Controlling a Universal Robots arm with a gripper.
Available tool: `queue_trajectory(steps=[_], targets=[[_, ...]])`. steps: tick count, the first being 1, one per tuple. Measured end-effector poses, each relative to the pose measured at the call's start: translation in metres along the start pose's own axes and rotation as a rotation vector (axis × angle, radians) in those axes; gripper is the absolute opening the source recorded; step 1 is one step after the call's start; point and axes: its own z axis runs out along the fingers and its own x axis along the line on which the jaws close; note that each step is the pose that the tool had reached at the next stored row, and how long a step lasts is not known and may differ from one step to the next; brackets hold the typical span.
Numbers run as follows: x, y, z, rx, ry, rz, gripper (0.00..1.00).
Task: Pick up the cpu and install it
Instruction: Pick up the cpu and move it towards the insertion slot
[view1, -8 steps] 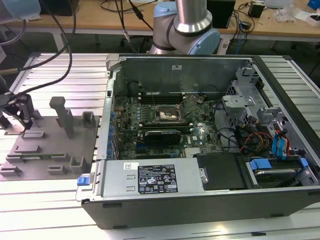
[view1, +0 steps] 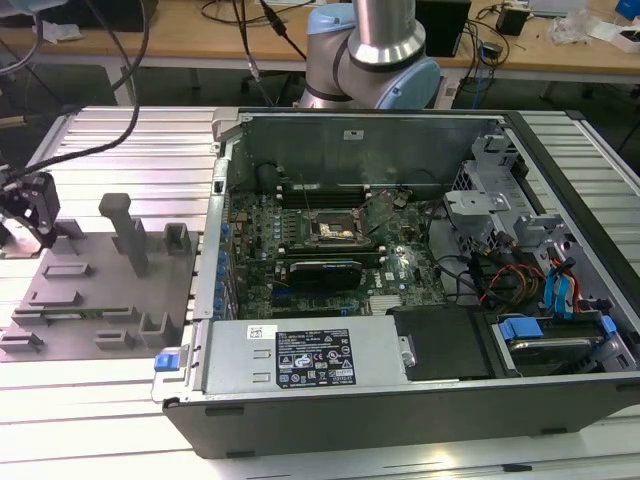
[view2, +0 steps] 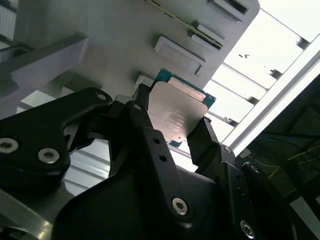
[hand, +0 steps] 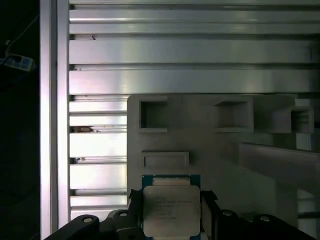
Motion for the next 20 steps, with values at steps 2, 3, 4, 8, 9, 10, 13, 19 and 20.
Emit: queue_trajectory(steps=[2, 3, 4, 8, 9, 10, 13, 19, 20], targets=[[-0.0002, 0.0002, -0.0052, -0.0001, -0.0001, 0.000, 0.55], [-0.0003, 0.0003, -0.0083, 0.0000, -0.0001, 0.000, 0.55], [-0.0004, 0.0004, -0.0103, -0.0001, -0.0001, 0.000, 0.55], [-0.0008, 0.0008, -0.0227, 0.0000, -0.0001, 0.000, 0.55], [-0.0010, 0.0009, -0.0273, 0.0000, 0.0000, 0.000, 0.55], [-0.0011, 0.0011, -0.0312, 0.0000, -0.0001, 0.000, 0.55], [-0.0013, 0.0014, -0.0394, 0.0000, 0.0000, 0.000, 0.55], [-0.0021, 0.0021, -0.0618, -0.0001, -0.0001, 0.000, 0.55], [-0.0022, 0.0022, -0.0648, -0.0001, -0.0001, 0.000, 0.55]])
